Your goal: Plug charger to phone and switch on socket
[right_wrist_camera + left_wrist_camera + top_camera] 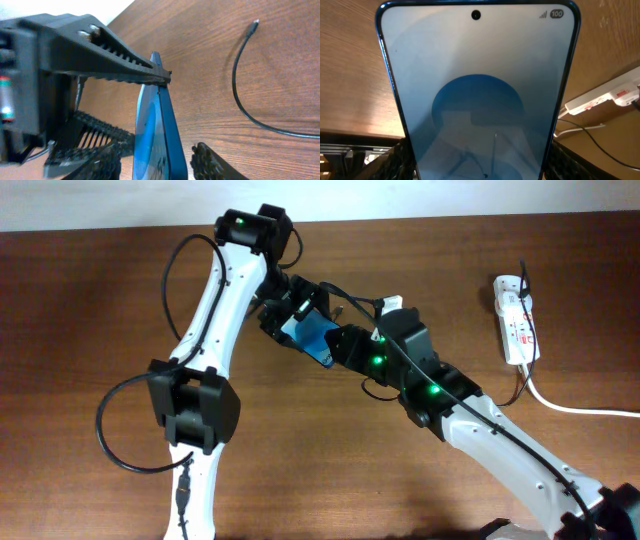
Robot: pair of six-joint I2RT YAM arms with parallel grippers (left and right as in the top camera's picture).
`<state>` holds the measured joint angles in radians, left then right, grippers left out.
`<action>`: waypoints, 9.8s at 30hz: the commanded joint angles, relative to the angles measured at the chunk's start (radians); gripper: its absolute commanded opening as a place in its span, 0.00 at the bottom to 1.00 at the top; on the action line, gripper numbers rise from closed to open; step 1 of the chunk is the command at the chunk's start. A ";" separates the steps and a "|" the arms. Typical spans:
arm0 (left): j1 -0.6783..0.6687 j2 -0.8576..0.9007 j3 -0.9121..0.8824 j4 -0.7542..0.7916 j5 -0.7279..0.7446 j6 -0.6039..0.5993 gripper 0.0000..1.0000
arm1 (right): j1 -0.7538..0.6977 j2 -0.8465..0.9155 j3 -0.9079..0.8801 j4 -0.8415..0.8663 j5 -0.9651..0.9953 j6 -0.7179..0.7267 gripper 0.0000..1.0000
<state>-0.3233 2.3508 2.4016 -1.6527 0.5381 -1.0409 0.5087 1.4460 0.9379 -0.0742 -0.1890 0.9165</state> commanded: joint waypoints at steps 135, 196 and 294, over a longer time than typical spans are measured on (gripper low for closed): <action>0.091 -0.010 -0.221 0.827 0.832 0.327 0.27 | 0.153 0.167 0.017 0.587 0.334 0.589 0.04; 0.085 -0.010 -0.222 1.122 0.677 0.176 0.00 | 0.236 0.182 0.049 0.497 0.406 0.333 0.04; 0.081 -0.012 -0.222 1.075 1.036 0.353 0.18 | -0.241 0.080 0.050 0.386 -0.542 0.187 0.04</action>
<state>-0.2478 2.3508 2.1674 -0.5751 1.5734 -0.7448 0.2752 1.5124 0.9802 0.2981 -0.6891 1.1687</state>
